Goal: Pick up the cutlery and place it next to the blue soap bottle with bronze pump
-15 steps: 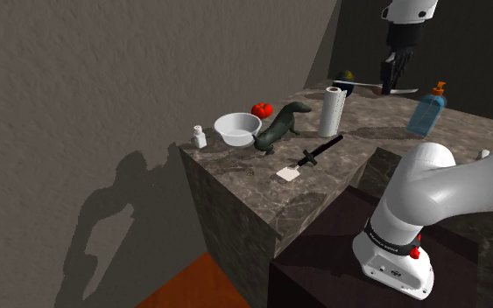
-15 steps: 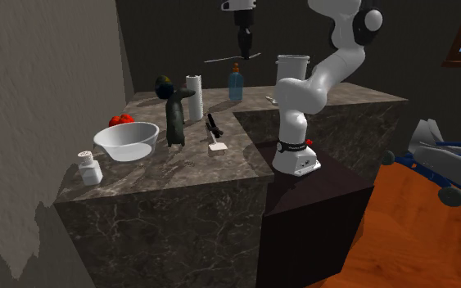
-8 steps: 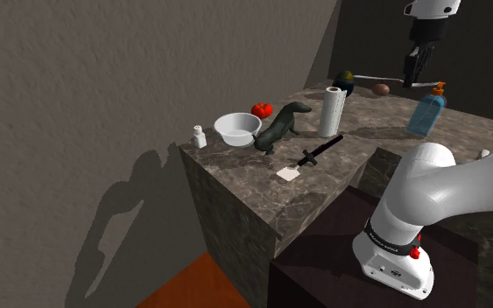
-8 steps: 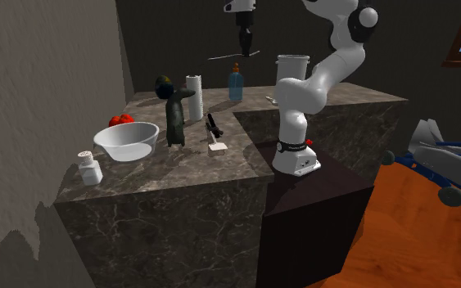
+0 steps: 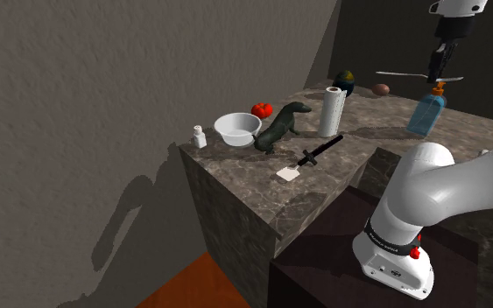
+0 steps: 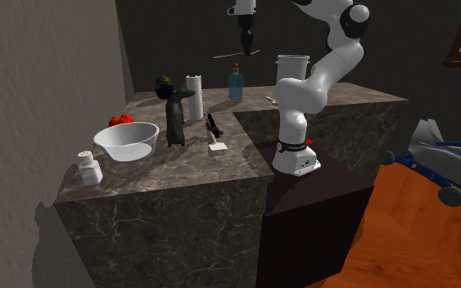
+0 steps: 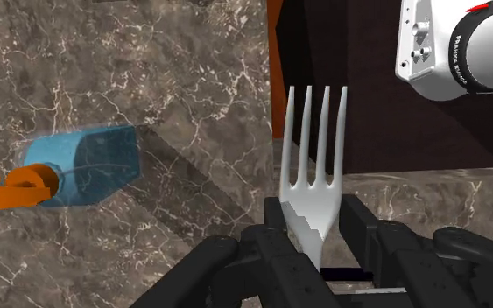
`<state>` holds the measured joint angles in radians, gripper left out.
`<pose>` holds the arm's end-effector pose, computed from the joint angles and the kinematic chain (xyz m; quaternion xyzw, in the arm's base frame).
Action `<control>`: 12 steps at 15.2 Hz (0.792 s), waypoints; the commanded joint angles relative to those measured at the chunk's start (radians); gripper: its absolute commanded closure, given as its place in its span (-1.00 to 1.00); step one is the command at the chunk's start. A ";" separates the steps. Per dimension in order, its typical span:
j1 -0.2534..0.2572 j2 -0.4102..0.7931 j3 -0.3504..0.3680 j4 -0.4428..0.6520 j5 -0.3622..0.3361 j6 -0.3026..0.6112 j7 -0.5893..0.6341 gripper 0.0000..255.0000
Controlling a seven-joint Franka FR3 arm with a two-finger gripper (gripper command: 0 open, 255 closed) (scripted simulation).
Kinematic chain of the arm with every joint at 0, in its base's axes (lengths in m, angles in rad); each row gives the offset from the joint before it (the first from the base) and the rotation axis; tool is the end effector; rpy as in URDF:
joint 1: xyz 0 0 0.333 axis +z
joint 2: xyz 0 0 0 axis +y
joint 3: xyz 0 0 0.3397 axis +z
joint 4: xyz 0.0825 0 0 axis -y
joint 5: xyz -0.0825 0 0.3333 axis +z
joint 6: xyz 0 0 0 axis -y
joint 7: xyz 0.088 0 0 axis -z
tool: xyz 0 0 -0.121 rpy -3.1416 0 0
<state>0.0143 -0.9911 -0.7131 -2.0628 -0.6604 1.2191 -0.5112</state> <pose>0.0244 -0.3266 0.6105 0.9970 -0.0695 -0.0329 0.0067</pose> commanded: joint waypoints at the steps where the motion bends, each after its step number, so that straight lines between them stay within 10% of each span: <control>1: 0.014 0.018 -0.050 0.054 -0.036 -0.002 -0.055 1.00; 12: 0.201 0.134 -0.370 0.402 -0.177 0.023 -0.323 1.00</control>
<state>0.1880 -0.8686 -1.0460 -1.7001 -0.8255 1.2384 -0.8078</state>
